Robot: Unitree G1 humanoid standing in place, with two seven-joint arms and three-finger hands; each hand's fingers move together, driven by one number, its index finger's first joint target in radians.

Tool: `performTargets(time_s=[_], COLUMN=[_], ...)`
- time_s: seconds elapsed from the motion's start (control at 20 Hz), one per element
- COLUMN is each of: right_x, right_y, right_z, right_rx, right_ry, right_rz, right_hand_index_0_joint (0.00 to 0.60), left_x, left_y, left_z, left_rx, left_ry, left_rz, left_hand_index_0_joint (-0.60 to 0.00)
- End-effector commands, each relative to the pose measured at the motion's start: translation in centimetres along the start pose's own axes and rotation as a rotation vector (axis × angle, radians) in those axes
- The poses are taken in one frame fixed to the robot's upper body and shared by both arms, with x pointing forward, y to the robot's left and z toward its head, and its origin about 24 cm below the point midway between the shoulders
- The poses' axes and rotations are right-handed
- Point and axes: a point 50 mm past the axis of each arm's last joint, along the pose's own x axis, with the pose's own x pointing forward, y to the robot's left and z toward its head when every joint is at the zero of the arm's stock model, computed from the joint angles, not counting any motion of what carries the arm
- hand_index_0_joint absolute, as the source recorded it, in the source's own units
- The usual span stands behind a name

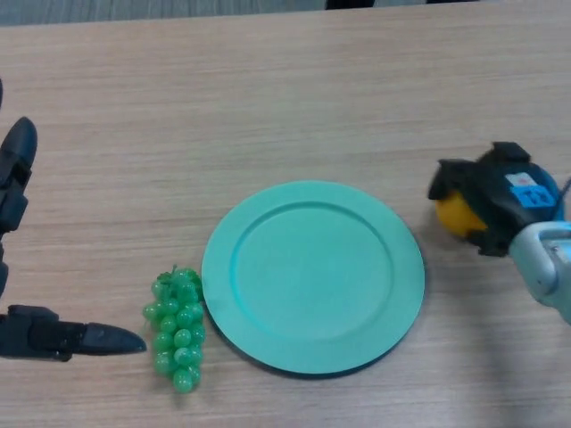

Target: Pick up the yellow pear and place it on the plate

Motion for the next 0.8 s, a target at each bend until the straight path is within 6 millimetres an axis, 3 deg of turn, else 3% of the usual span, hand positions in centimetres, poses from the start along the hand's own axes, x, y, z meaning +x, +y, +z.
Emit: performTargets(time_s=[0.05, 0.2, 0.5, 0.8], right_x=[1.7, 2.1, 2.2, -0.8], right_y=[-6.2, -7.3, -8.1, -6.7], right_z=[0.1, 0.5, 4.3, 8.9], right_rx=[0.047, 0.045, 0.239, 0.38], right_ry=[-0.03, -0.062, -0.24, -0.393], right_rz=[-0.301, -0.356, -0.389, -0.246], right_hand_index_0_joint=[0.6, 0.6, 0.6, 0.6], left_x=[0.0, 0.1, 0.4, 0.7], left_y=[0.1, 0.0, -0.2, -0.3], left_z=[2.9, 3.0, 3.0, 2.7], left_rx=[0.039, 0.034, 0.029, 0.018], left_ry=[-0.167, -0.186, -0.208, -0.205], left_rz=[-0.03, -0.032, -0.047, -0.064], left_hand_index_0_joint=[0.0, 0.0, 0.0, 0.0])
